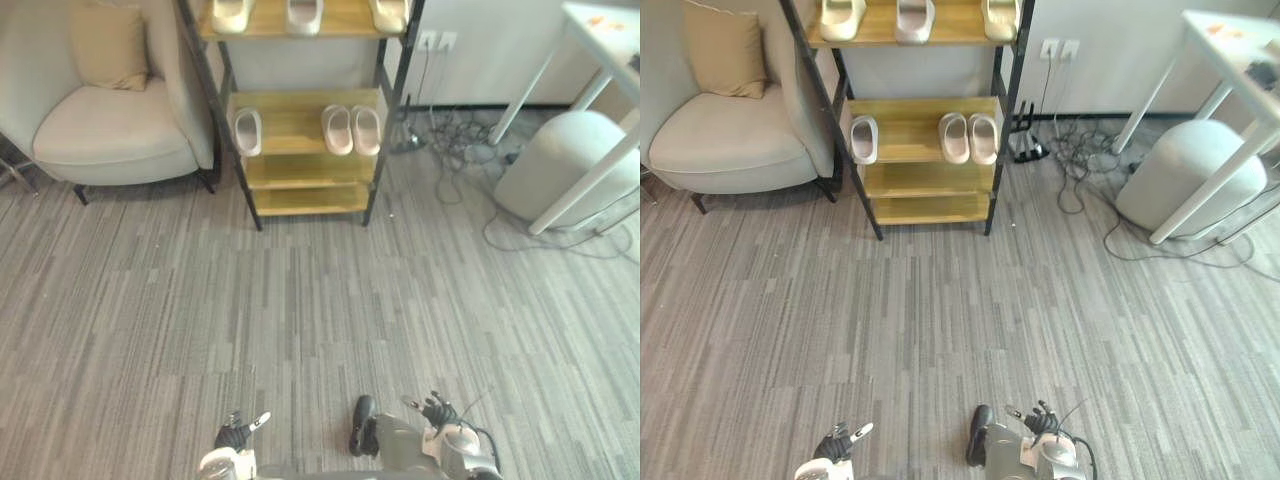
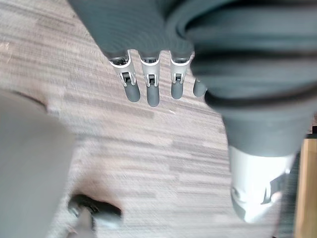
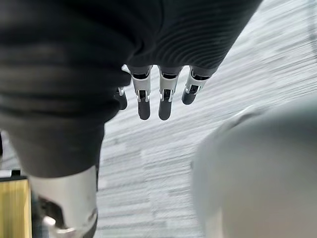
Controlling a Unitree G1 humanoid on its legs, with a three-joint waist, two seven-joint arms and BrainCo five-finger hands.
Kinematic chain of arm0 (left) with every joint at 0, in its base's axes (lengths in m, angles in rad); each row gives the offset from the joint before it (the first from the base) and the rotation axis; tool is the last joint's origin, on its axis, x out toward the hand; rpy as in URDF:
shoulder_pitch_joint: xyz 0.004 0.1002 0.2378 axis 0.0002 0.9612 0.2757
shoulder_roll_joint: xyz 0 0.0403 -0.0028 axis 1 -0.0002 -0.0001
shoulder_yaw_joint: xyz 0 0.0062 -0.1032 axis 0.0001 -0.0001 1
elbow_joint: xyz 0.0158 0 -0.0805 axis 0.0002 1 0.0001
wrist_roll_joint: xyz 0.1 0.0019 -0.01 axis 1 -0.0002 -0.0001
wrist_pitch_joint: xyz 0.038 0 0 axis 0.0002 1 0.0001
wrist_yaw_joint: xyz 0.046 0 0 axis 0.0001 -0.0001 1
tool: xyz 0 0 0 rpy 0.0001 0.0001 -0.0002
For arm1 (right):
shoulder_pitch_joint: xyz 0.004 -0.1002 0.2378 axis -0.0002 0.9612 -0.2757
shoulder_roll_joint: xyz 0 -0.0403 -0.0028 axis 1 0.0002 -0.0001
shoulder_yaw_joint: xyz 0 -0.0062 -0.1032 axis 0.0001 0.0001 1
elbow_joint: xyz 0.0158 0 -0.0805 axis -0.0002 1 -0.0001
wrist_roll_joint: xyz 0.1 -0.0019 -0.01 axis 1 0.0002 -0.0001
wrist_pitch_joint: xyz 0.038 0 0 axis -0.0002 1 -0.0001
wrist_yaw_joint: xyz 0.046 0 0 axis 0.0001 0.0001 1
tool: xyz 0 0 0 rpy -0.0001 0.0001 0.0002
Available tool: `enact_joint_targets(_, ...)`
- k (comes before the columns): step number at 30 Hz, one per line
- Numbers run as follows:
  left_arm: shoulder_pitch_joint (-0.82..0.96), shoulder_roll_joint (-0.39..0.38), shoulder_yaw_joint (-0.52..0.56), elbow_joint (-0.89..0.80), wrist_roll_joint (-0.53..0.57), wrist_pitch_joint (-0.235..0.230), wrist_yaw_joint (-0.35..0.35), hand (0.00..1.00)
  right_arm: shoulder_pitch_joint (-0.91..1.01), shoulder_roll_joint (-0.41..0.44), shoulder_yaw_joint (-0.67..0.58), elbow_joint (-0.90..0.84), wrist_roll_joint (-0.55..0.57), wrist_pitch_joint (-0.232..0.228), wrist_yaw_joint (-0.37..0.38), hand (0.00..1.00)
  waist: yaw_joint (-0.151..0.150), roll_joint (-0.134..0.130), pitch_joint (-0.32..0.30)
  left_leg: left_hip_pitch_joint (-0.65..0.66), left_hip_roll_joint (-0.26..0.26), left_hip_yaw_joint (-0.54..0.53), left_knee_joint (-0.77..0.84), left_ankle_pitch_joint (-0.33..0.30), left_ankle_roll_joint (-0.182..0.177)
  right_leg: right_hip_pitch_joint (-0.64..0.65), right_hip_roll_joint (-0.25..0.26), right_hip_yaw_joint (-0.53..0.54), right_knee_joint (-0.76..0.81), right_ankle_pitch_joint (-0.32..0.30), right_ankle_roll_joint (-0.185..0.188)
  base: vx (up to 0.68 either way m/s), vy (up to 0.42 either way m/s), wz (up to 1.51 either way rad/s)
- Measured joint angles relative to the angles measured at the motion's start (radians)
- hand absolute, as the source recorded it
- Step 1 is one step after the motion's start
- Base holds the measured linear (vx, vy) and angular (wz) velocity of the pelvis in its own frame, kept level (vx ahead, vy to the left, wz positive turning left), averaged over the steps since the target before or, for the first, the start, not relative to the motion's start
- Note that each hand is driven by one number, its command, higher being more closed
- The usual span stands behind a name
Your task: Organize the slippers on the shoe rack
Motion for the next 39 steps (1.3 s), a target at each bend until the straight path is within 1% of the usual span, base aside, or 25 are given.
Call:
enact_joint_targets(1,0.001,0.005,0.000,-0.022,0.000,-0.002,-0.001,0.00,0.009,0.011,0.003,-0.001,0.001,-0.001,-0.002,0.00,0.008,0.000,0.010,-0.065,0.042,0.065,0.147,-0.061,0.025,0.098,0.016,-0.007,-0.053,-0.004,-0.006,0.48,-0.151,0.21)
enact_joint_targets(3,0.001,0.014,0.000,-0.052,-0.001,-0.006,-0.001,0.00,0.004,0.017,0.002,-0.002,0.001,-0.002,-0.003,0.00,0.016,-0.025,0.021,-0.165,0.056,0.134,0.202,-0.120,0.055,0.176,0.014,-0.008,-0.101,-0.005,-0.007,0.39,-0.083,0.06)
enact_joint_targets(5,-0.004,0.013,-0.004,-0.073,-0.002,-0.019,0.000,0.00,-0.020,0.016,0.001,0.000,0.002,-0.002,-0.010,0.00,0.027,-0.029,0.024,-0.282,0.045,0.173,0.105,-0.168,0.067,0.209,0.008,0.002,-0.132,-0.010,0.002,0.32,0.028,-0.21)
enact_joint_targets(6,-0.012,0.012,-0.005,-0.076,-0.002,-0.023,0.001,0.00,-0.030,0.018,0.001,-0.001,0.002,-0.003,-0.011,0.00,0.040,-0.027,0.023,-0.320,0.022,0.172,-0.036,-0.171,0.069,0.212,-0.006,0.009,-0.132,-0.025,0.025,0.30,0.150,-0.30)
enact_joint_targets(7,-0.021,0.013,-0.013,-0.076,-0.001,-0.023,0.002,0.00,-0.036,0.021,0.000,-0.001,0.002,-0.002,-0.011,0.00,0.046,-0.030,0.029,-0.329,-0.013,0.162,-0.269,-0.135,0.082,0.227,-0.027,0.010,-0.132,-0.049,0.054,0.37,0.227,-0.18)
enact_joint_targets(8,-0.023,0.013,-0.015,-0.075,-0.002,-0.023,0.001,0.00,-0.035,0.021,-0.001,-0.002,0.002,-0.002,-0.012,0.00,0.049,-0.027,0.029,-0.328,-0.030,0.148,-0.397,-0.088,0.080,0.239,-0.038,0.006,-0.131,-0.069,0.073,0.32,0.221,0.00)
enact_joint_targets(9,-0.020,0.007,-0.024,-0.067,-0.002,-0.023,0.001,0.00,-0.020,0.017,-0.009,-0.001,0.001,-0.002,-0.012,0.00,0.053,-0.008,0.021,-0.317,-0.038,0.115,-0.546,0.020,0.066,0.250,-0.035,0.006,-0.125,-0.095,0.102,0.32,0.241,-0.02)
enact_joint_targets(10,-0.013,-0.001,-0.023,-0.066,-0.008,-0.023,0.002,0.00,-0.011,0.015,-0.010,0.011,0.001,-0.001,-0.014,0.00,0.062,0.000,0.016,-0.294,-0.046,0.117,-0.572,0.110,0.085,0.266,-0.037,0.015,-0.124,-0.113,0.122,0.32,0.229,0.17)
enact_joint_targets(12,-0.016,0.025,-0.018,-0.072,-0.013,-0.024,0.000,0.00,-0.012,0.052,-0.009,0.028,-0.001,0.001,-0.014,0.00,0.062,-0.070,0.014,-0.289,-0.120,0.123,-0.566,0.063,0.124,0.278,-0.109,0.014,-0.097,-0.156,0.154,0.35,0.198,0.25)
enact_joint_targets(13,-0.017,0.024,-0.001,-0.081,-0.013,-0.023,-0.002,0.00,-0.007,0.060,-0.010,0.026,-0.001,0.001,-0.014,0.00,0.070,-0.083,0.016,-0.289,-0.134,0.141,-0.543,0.034,0.135,0.273,-0.133,0.016,-0.063,-0.170,0.167,0.36,0.163,-0.01)
enact_joint_targets(16,-0.014,0.020,-0.003,-0.085,-0.011,-0.018,-0.005,0.00,-0.001,0.075,-0.011,0.021,-0.002,0.000,-0.008,0.00,0.094,-0.080,0.012,-0.210,-0.145,0.168,-0.488,-0.071,0.162,0.204,-0.191,0.086,0.246,-0.187,0.188,0.37,0.196,-0.27)
enact_joint_targets(17,-0.012,0.027,-0.013,-0.078,-0.008,-0.016,-0.007,0.00,0.020,0.083,-0.008,0.004,-0.003,-0.001,0.000,0.00,0.092,-0.088,0.007,-0.161,-0.157,0.167,-0.479,-0.105,0.171,0.128,-0.220,0.121,0.474,-0.159,0.187,0.36,0.170,-0.05)
enact_joint_targets(18,-0.012,0.032,-0.020,-0.074,-0.005,-0.016,-0.008,0.00,0.034,0.086,-0.007,-0.007,-0.003,-0.001,0.003,0.00,0.090,-0.090,0.007,-0.140,-0.164,0.162,-0.466,-0.132,0.180,0.075,-0.233,0.142,0.613,-0.155,0.182,0.45,0.147,0.11)
enact_joint_targets(20,-0.006,0.046,-0.024,-0.062,-0.001,-0.008,-0.008,0.00,0.031,0.085,-0.009,-0.014,-0.003,-0.002,0.003,0.00,0.072,-0.104,0.003,-0.077,-0.170,0.141,-0.453,-0.167,0.196,-0.007,-0.231,0.143,0.789,-0.193,0.181,0.40,0.055,0.27)
enact_joint_targets(23,-0.003,0.052,-0.034,-0.047,0.000,0.001,-0.007,0.00,0.026,0.073,-0.013,-0.012,-0.003,-0.004,0.002,0.00,0.053,-0.107,0.001,0.034,-0.154,0.101,-0.496,-0.192,0.204,-0.081,-0.206,0.050,0.655,-0.263,0.138,0.44,-0.027,0.45)
enact_joint_targets(25,-0.013,0.041,-0.034,-0.048,0.000,0.002,-0.006,0.00,0.014,0.061,-0.019,-0.020,-0.002,-0.004,0.002,0.00,0.050,-0.086,0.010,0.084,-0.121,0.058,-0.546,-0.192,0.203,-0.151,-0.153,0.036,0.432,-0.237,0.122,0.49,-0.130,0.55)
enact_joint_targets(27,-0.005,0.040,-0.035,-0.049,0.000,0.001,-0.006,0.00,0.008,0.055,-0.019,-0.019,-0.002,-0.004,0.002,0.00,0.047,-0.084,0.010,0.115,-0.108,0.022,-0.576,-0.198,0.185,-0.175,-0.117,0.064,0.213,-0.120,0.122,0.47,-0.173,0.71)
enact_joint_targets(28,0.004,0.040,-0.025,-0.048,0.001,0.001,-0.006,0.00,0.010,0.053,-0.018,-0.015,-0.003,-0.002,0.002,0.00,0.045,-0.089,0.007,0.137,-0.107,-0.010,-0.580,-0.221,0.147,-0.174,-0.107,0.090,0.150,0.027,0.095,0.51,-0.250,0.78)
enact_joint_targets(29,0.005,0.023,-0.008,-0.041,0.001,0.002,-0.004,0.00,0.005,0.047,-0.018,-0.010,-0.004,-0.002,0.003,0.00,0.041,-0.076,0.004,0.163,-0.088,-0.034,-0.581,-0.230,0.133,-0.163,-0.092,0.085,0.182,0.036,0.073,0.54,-0.261,0.59)
enact_joint_targets(32,0.019,-0.023,0.028,-0.040,0.005,0.000,-0.005,0.00,0.003,0.036,-0.021,-0.009,-0.011,-0.001,0.003,0.00,0.047,-0.019,-0.024,0.117,-0.043,-0.078,-0.486,-0.196,0.076,-0.132,-0.064,0.031,0.183,-0.040,0.046,0.60,-0.312,0.38)
enact_joint_targets(34,0.007,-0.028,0.042,-0.044,0.020,0.003,-0.006,0.00,0.009,0.035,-0.011,-0.014,-0.010,0.001,0.003,0.00,0.038,-0.009,-0.023,0.025,-0.031,-0.063,-0.256,-0.137,0.016,-0.054,-0.043,0.001,0.124,-0.059,0.034,0.50,-0.248,0.31)
enact_joint_targets(35,0.014,-0.025,0.047,-0.054,0.021,0.002,-0.007,0.00,0.020,0.048,0.006,-0.021,-0.009,0.001,0.002,0.00,0.042,-0.018,-0.013,-0.057,0.001,-0.017,-0.051,-0.097,0.020,0.024,-0.028,-0.001,0.071,-0.064,0.029,0.43,-0.196,0.24)
enact_joint_targets(36,0.014,-0.020,0.046,-0.066,0.021,0.002,-0.007,0.00,0.020,0.054,0.011,-0.024,-0.005,0.001,-0.001,0.00,0.044,-0.016,-0.010,-0.096,0.032,0.042,0.055,-0.123,0.035,0.083,-0.019,-0.004,0.042,-0.070,0.019,0.47,-0.181,0.12)
enact_joint_targets(37,0.014,-0.017,0.043,-0.078,0.022,0.000,-0.006,0.00,0.025,0.059,0.010,-0.022,0.001,0.000,-0.001,0.00,0.045,-0.025,-0.005,-0.124,0.054,0.091,0.107,-0.148,0.038,0.127,-0.017,-0.011,0.022,-0.072,0.016,0.40,-0.119,0.03)
enact_joint_targets(39,0.011,-0.004,0.027,-0.096,0.022,-0.002,-0.006,0.00,0.023,0.064,0.009,-0.022,0.002,-0.002,-0.003,0.00,0.048,-0.047,-0.001,-0.201,0.066,0.154,0.062,-0.185,0.048,0.189,-0.030,-0.012,-0.017,-0.072,0.016,0.28,-0.021,-0.03)
